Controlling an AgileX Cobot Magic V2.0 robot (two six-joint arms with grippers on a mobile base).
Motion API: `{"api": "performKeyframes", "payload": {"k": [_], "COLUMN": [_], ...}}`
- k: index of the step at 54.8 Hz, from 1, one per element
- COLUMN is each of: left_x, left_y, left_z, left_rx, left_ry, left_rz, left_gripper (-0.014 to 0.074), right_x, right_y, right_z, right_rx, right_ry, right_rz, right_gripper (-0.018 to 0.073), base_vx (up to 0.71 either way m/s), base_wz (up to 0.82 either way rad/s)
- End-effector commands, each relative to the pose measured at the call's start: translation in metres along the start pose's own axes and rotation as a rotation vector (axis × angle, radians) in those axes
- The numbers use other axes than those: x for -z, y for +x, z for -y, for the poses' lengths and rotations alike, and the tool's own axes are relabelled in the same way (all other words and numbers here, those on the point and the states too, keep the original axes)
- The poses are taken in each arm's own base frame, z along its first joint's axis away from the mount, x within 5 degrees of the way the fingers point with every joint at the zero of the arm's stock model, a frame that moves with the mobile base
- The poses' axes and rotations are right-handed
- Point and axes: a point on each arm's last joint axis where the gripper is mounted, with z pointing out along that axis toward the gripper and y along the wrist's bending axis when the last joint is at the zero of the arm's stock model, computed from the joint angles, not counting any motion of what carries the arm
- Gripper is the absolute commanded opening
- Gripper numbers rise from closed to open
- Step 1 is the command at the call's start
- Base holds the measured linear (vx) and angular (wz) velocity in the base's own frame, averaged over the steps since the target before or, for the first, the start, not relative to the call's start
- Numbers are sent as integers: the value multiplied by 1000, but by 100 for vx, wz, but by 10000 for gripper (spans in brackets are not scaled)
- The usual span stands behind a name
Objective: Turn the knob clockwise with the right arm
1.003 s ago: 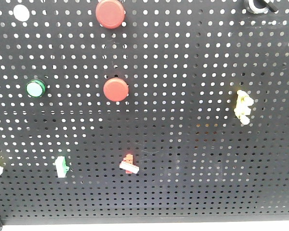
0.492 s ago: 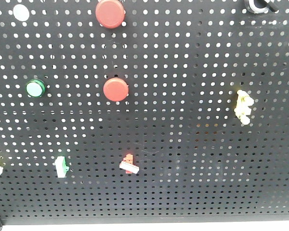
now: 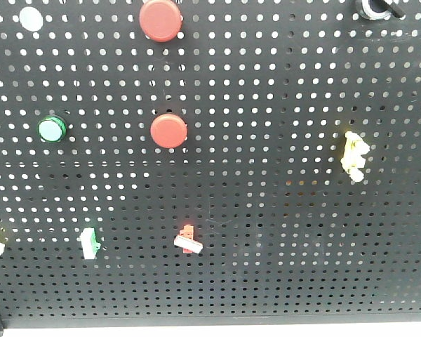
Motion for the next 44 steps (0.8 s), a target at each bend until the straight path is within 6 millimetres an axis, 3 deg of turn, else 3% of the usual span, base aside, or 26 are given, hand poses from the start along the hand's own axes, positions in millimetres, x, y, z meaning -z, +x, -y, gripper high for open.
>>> {"api": "performKeyframes", "payload": {"k": [1, 13, 25, 36, 44], "left_x": [-1, -1, -1, -1, -1], "left_y": [1, 1, 1, 1, 1], "left_z": [1, 1, 1, 1, 1], "left_rx": [9, 9, 9, 9, 9], "left_ry": [4, 4, 4, 4, 4], "left_rz": [69, 69, 69, 69, 69], "left_gripper": [-6, -6, -6, -6, -6], "right_x": [-14, -34, -51, -60, -62], "right_y": [-5, 15, 31, 30, 25], "right_z": [1, 0, 0, 3, -2], "right_rx": [-2, -13, 21, 13, 254], "right_ry": [11, 11, 13, 41, -22], "right_rz": [33, -75, -129, -43, -58], "right_gripper": [3, 80, 300, 455, 461], "base_vx": [0, 0, 0, 0, 0], "base_wz": [0, 0, 0, 0, 0]}}
